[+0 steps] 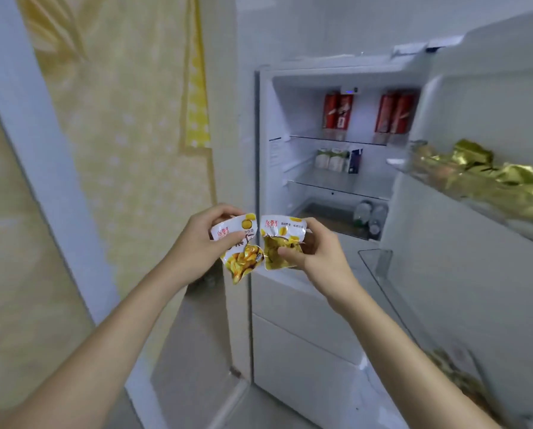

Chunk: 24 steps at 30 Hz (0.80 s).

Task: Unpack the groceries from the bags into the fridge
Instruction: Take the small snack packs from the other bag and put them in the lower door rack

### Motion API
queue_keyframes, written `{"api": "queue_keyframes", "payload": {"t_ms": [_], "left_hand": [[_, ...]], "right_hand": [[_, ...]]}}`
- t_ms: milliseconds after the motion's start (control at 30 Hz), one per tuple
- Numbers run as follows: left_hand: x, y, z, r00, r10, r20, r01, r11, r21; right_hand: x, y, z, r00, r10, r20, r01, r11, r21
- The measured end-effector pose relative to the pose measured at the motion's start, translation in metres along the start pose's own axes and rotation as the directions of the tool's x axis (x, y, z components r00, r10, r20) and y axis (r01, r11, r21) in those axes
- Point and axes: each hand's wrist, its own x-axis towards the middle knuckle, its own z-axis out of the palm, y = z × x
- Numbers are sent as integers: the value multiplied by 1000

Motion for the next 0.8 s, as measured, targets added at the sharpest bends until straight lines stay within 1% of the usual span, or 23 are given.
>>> {"api": "queue_keyframes", "payload": {"t_ms": [100, 200, 333, 400, 467, 533, 600, 700, 800], "left_hand": [[44, 4, 53, 991, 77, 112, -70, 995, -65], [78, 6, 107, 960, 150, 237, -123, 985, -124], [110, 11, 183, 885, 255, 388, -179, 958, -223], [121, 15, 220, 837, 312, 449, -196, 938, -287], [126, 21, 254, 771, 365, 522, -198, 916, -349], [126, 26, 283, 688, 404, 602, -205, 905, -373], [123, 25, 309, 612, 409, 677, -208, 909, -361], [116, 13, 338, 505, 364, 782, -210, 931, -298], [109, -6, 357, 377, 266, 888, -203, 958, -201]], "right_hand": [[-3, 7, -53, 987, 10, -159, -18, 999, -50], [-15, 18, -98, 944, 26, -330, -66, 992, -111], [-46, 26, -147, 843, 39, -536, -176, 962, -207], [-65, 24, -163, 759, 50, -649, -243, 947, -212], [-83, 24, -170, 670, 48, -741, -296, 933, -206], [-98, 25, -168, 610, 49, -791, -385, 891, -242], [-110, 27, -162, 585, 73, -808, -504, 813, -291], [-122, 35, -149, 576, 139, -806, -659, 662, -357], [-128, 47, -142, 530, 283, -799, -782, 527, -332]]}}
